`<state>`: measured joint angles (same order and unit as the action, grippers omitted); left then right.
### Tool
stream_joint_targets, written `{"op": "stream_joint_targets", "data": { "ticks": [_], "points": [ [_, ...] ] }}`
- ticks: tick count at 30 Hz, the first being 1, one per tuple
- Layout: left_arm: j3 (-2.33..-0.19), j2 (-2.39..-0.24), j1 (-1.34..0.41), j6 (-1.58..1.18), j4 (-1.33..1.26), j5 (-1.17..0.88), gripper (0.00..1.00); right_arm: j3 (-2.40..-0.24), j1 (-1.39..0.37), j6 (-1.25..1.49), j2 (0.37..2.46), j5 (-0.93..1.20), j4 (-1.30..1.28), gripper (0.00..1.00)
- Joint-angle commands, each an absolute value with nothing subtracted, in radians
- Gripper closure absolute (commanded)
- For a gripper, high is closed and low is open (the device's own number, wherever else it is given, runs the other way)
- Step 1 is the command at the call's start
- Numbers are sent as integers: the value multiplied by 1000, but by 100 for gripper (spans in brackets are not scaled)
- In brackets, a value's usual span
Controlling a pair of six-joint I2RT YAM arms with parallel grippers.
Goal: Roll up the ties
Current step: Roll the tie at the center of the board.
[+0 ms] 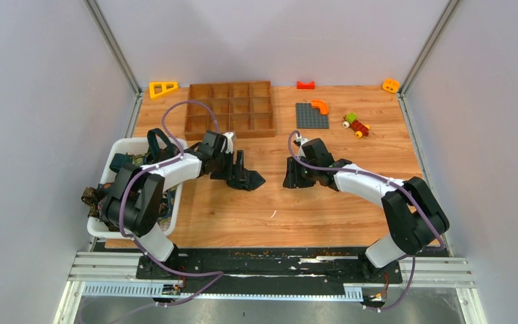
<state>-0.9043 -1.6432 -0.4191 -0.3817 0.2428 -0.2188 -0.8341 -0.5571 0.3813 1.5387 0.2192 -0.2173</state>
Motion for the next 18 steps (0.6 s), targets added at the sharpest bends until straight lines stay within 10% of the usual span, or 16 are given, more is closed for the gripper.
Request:
{"op": "stream_joint_targets", "data": {
  "ticks": [1,18],
  "points": [
    [-888,-1675,-432,-396,194,-232,20,-841,-551,362,1542,237,-175,58],
    [-1029,-1749,-581,-339,356,-33,48,-836,-548,362,1541,243,-171,58]
  ]
}}
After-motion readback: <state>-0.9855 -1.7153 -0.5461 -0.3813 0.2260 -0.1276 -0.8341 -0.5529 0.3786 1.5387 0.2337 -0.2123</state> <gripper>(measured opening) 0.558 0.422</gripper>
